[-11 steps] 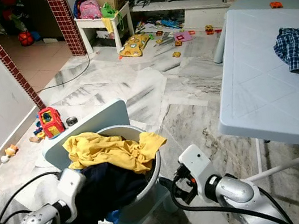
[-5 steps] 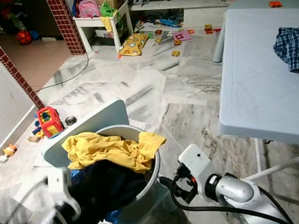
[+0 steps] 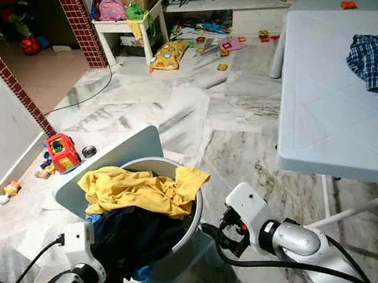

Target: Hang hanger

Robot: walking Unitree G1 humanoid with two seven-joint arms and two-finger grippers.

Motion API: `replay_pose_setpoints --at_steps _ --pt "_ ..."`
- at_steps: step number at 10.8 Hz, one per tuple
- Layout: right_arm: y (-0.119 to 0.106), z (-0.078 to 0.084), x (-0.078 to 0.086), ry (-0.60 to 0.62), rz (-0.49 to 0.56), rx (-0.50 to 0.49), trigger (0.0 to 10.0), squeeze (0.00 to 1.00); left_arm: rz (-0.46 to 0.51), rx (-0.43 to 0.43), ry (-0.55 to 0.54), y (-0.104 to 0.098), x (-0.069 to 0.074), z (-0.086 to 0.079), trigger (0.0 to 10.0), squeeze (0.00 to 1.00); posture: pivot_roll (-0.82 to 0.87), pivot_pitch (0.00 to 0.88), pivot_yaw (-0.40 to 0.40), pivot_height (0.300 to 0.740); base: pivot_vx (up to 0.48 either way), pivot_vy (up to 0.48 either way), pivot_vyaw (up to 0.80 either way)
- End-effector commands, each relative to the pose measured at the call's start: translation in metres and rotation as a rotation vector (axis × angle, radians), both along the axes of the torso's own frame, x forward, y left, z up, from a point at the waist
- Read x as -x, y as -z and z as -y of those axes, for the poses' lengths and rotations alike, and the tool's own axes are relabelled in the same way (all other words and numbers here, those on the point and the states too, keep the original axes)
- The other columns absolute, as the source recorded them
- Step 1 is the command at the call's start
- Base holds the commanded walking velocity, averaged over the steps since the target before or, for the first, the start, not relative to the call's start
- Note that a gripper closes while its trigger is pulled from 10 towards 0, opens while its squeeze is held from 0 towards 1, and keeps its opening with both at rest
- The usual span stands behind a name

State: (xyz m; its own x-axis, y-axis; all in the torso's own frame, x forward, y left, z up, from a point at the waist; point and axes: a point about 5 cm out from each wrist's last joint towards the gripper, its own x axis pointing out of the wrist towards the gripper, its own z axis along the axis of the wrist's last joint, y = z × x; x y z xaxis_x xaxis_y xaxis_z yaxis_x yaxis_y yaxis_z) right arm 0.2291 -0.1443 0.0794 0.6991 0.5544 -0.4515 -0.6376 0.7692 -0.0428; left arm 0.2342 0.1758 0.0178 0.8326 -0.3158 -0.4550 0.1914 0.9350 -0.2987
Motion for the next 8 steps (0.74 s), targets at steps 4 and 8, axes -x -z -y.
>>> replay_pose_setpoints --at_steps 4,8 --pt "0.0020 -0.0007 -0.0011 -0.009 -0.001 0.007 10.0 0.00 -0.002 -0.212 0.105 -0.0015 0.0045 -0.0073 10.0 1.00 -0.20 0.034 0.021 0.740 0.000 0.000 0.00" --pt "0.0027 -0.0006 -0.0021 -0.018 -0.005 0.009 10.0 0.00 0.019 -0.330 0.201 -0.0076 -0.0034 -0.0094 10.0 1.00 -0.20 0.031 0.017 0.740 0.000 0.000 0.00"
